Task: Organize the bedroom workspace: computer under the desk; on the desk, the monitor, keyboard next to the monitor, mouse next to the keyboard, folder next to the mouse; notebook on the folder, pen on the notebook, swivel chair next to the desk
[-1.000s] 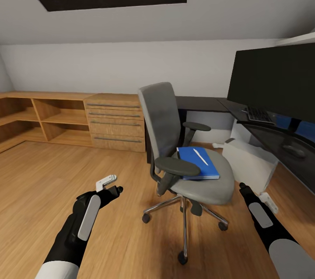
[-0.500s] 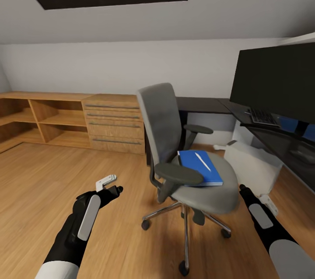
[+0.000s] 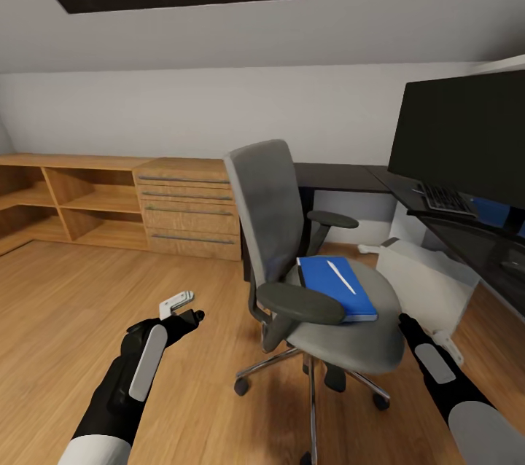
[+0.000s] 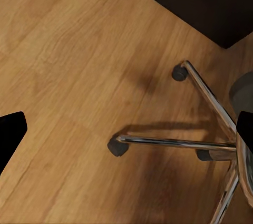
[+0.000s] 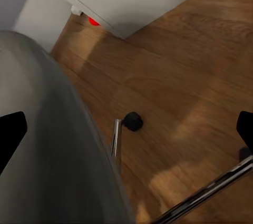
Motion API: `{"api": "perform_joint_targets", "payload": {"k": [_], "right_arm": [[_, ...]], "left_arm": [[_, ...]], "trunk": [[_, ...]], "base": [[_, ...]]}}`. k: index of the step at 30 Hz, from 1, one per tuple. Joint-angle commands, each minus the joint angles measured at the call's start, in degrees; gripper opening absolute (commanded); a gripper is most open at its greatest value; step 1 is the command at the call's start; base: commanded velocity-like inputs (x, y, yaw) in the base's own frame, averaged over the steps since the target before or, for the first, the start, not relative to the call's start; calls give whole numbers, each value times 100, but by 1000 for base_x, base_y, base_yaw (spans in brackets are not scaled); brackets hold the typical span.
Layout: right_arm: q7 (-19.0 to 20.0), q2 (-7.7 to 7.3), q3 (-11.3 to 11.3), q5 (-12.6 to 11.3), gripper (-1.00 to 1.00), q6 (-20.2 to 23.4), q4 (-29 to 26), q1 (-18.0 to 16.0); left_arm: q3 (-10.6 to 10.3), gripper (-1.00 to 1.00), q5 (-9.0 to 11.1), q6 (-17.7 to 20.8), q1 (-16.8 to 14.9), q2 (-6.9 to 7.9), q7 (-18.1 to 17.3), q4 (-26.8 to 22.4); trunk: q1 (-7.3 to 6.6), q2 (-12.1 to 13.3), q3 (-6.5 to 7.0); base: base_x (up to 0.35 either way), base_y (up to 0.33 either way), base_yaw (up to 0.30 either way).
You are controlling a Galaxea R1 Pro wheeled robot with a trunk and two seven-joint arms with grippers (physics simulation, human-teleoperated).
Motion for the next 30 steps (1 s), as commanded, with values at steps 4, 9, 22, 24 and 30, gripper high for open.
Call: {"api": "perform_joint_targets", "payload": {"k": [4,9,22,24,30], "right_arm": [[9,5,51,-193,100,-57,62,2],[22,16,73,-200,100,-65,52,2],[22,25,83,-188,100,-65,52,2],[22,25,83,-188,100,-65,52,2],[29,25,83,-188,100,-67,52,2]], "left_arm": [[9,100,58,26,-4,-5,45,-6],[9,100,58,28,-4,4,48,-15],[9,100,58,28,-4,4,54,-15],[9,100,58,28,-4,4,52,-15],[9,100,58,28,-4,4,53,-15]], "trunk": [[0,-2,-7],[0,-2,-7],[0,-2,-7],[0,-2,-7],[0,-2,-7]], "base": [[2,0,0],[0,0,114],[0,0,275],[0,0,277],[0,0,278]]}}
